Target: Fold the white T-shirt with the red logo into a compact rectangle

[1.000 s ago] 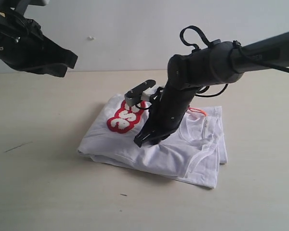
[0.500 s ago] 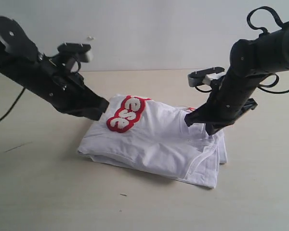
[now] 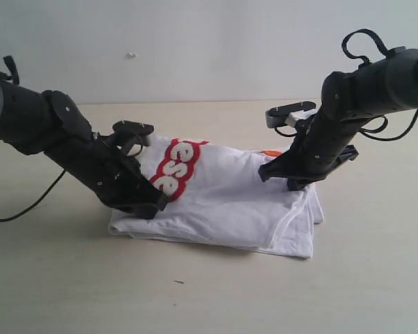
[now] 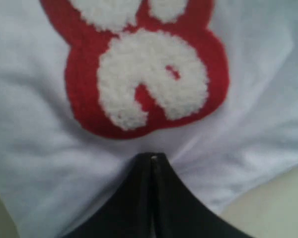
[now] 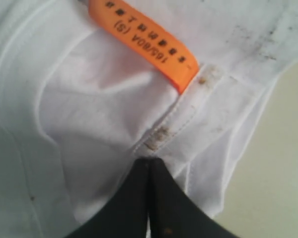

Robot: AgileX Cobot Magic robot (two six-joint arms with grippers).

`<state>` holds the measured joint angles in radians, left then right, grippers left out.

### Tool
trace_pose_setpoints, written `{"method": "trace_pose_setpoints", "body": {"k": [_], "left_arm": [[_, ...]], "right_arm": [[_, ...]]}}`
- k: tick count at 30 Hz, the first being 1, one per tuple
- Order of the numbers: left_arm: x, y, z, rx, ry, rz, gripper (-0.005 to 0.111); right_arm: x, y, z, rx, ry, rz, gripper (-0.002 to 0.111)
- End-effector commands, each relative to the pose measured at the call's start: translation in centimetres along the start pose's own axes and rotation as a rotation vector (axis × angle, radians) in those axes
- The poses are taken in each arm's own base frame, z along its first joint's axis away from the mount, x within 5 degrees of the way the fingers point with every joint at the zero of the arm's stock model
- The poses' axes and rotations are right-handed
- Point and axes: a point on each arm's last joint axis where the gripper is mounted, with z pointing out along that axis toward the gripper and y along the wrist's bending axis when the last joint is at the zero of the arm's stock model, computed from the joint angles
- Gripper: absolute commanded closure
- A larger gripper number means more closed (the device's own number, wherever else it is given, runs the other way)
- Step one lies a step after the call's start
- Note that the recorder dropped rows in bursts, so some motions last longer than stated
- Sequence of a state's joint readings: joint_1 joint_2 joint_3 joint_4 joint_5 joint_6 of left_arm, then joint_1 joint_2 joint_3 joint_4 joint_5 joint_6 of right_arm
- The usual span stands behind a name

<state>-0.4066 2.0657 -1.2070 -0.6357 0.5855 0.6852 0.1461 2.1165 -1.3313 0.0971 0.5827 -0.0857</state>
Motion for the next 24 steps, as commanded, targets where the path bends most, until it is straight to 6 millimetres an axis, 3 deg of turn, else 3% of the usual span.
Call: {"method": "trace_pose_setpoints", "body": {"k": [1,8,11,16,24], "left_arm": [[1.1,0.8,0.7,-0.067,0.109,-0.02,0.107],[1.9,0.0,0.2,0.001,0.203,-0.036,0.107],[2.2,-0.2,0.2,0.023,0.242,-0.04,0.107],[1.3,0.1,-0.9,-0.02,0.16,-0.05,0.107],[0.1,2.6,-3.1,-0.101,-0.003,-0.121,0.107]], "right_arm": [[-0.9,0.9,-0.1,-0.051,-0.007,-0.008,0.108],[-1.8,1.9,0.2,-0.064,-0.085,-0.051,0.108],[-2.2,2.0,1.3,-0.072,-0.051,-0.05,0.108],[-2.3,2.0,2.1,-0.08,-0.029,-0.057,0.108],[-3.2,2.2,-0.8,-0.08,-0.098,-0.067,0.108]]}}
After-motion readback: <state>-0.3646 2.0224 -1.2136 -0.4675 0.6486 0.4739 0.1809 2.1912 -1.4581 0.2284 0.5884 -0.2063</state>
